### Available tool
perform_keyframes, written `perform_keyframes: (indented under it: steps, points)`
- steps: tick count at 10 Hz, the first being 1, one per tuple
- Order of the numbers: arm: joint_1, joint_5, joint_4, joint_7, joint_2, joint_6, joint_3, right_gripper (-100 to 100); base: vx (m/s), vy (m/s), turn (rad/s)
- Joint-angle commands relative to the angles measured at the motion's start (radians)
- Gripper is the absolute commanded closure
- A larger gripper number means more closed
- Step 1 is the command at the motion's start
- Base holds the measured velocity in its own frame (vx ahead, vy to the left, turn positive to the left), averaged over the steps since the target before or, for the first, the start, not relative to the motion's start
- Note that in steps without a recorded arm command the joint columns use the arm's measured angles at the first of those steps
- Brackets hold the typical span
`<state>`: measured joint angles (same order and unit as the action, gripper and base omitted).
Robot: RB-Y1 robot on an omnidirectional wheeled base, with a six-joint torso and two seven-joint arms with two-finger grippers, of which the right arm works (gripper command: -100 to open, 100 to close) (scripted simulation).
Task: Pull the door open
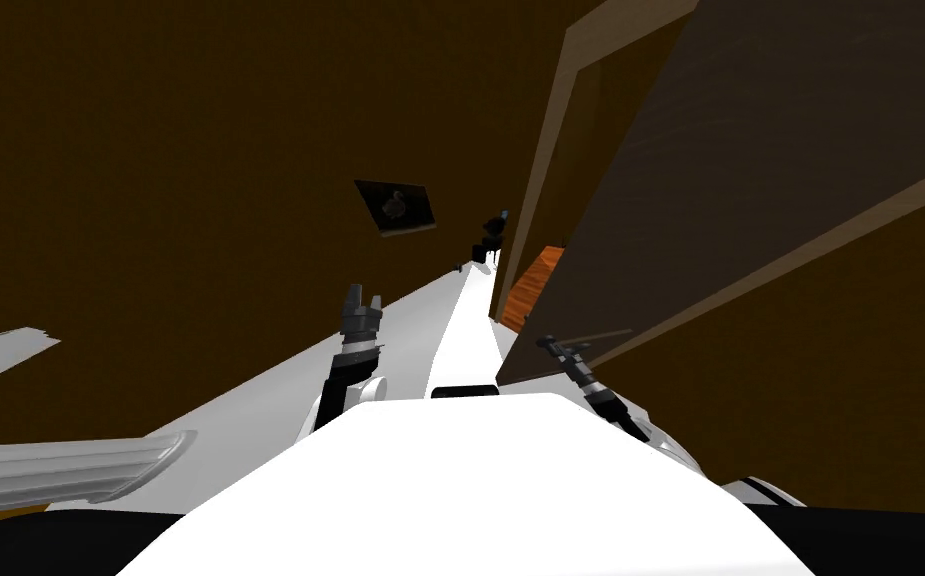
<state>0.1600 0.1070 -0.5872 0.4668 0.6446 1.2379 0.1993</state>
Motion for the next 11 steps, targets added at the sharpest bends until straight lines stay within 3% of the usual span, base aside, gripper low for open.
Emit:
perform_keyframes:
  steps: [1, 8, 9, 11]
  points:
    - [0.007, 0.003, 0.002, -0.001, 0.007, 0.012, -0.001, 100, -0.217, -0.057, 0.187]
    - [0.015, 0.008, 0.036, 0.004, 0.018, 0.06, 0.006, 100, -0.183, -0.082, 0.141]
    - [0.003, 0.003, 0.05, 0.006, 0.008, 0.06, 0.013, 100, -0.082, -0.021, 0.037]
    - [0.0, 0.003, 0.063, 0.009, 0.009, 0.071, 0.015, 100, -0.163, -0.049, 0.136]
